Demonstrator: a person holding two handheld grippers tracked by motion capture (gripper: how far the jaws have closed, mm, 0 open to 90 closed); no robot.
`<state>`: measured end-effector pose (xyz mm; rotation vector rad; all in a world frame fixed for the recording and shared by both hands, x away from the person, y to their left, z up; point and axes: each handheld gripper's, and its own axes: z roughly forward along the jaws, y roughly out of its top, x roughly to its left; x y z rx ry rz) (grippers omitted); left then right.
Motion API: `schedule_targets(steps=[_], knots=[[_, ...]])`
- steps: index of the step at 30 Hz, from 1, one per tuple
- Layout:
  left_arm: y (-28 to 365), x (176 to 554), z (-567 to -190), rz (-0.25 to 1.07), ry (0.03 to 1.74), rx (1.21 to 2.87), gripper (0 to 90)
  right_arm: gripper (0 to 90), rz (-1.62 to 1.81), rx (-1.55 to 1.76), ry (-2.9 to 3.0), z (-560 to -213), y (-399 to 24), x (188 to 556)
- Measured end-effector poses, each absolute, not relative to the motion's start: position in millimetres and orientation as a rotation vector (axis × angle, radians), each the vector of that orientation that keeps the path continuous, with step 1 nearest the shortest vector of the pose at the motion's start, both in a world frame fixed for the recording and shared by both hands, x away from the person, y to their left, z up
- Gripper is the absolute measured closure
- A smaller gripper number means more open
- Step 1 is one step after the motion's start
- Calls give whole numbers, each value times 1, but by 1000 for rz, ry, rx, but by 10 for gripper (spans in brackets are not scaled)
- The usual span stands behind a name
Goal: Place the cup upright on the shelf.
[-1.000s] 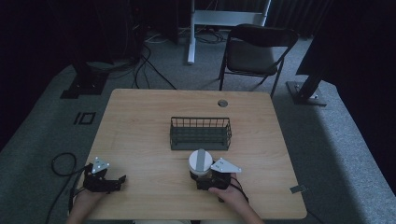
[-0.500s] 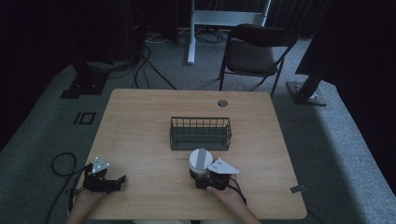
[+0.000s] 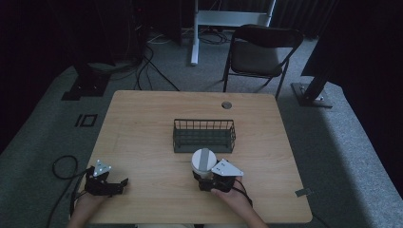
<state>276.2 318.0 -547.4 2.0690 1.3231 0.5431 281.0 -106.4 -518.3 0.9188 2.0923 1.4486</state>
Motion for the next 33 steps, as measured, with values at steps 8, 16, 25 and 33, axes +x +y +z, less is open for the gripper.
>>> schedule_targets(steps=[8, 16, 25, 33], knots=[[318, 276, -547, 543, 1323, 2069, 12, 183, 1451, 895, 2056, -500, -109, 286], [318, 276, -547, 543, 1323, 2069, 12, 183, 1470, 887, 2001, -475, -111, 298], [318, 276, -547, 545, 1322, 2070, 12, 183, 1501, 907, 1954, -451, -114, 314], [318, 276, -547, 544, 1323, 2069, 12, 183, 1485, 899, 1923, -438, -114, 331]])
